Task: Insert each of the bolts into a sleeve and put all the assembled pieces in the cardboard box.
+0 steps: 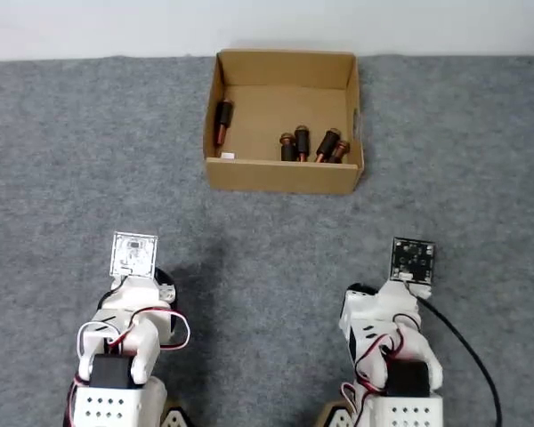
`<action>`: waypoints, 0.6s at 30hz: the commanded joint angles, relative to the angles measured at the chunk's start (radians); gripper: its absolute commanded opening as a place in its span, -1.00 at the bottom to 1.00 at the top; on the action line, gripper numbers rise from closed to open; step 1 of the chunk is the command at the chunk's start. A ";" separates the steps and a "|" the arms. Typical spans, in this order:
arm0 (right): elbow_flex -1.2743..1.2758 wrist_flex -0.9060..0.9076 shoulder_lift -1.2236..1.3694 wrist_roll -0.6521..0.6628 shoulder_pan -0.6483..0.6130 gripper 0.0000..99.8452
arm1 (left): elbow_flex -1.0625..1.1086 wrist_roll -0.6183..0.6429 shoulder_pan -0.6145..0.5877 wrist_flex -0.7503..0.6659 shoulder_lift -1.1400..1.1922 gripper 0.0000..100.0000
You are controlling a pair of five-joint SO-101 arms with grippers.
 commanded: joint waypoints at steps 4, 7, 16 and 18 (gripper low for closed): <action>0.018 0.159 0.001 -0.005 0.010 -0.98 | -0.007 -0.005 -0.003 0.012 -0.008 -0.99; 0.018 0.153 0.001 -0.003 0.010 -0.98 | -0.007 -0.005 -0.003 0.012 -0.008 -0.99; 0.018 0.154 -0.002 -0.003 0.007 -0.98 | -0.007 -0.003 -0.003 0.012 -0.008 -0.99; 0.018 0.154 -0.002 -0.003 0.007 -0.98 | -0.007 -0.003 -0.003 0.012 -0.008 -0.99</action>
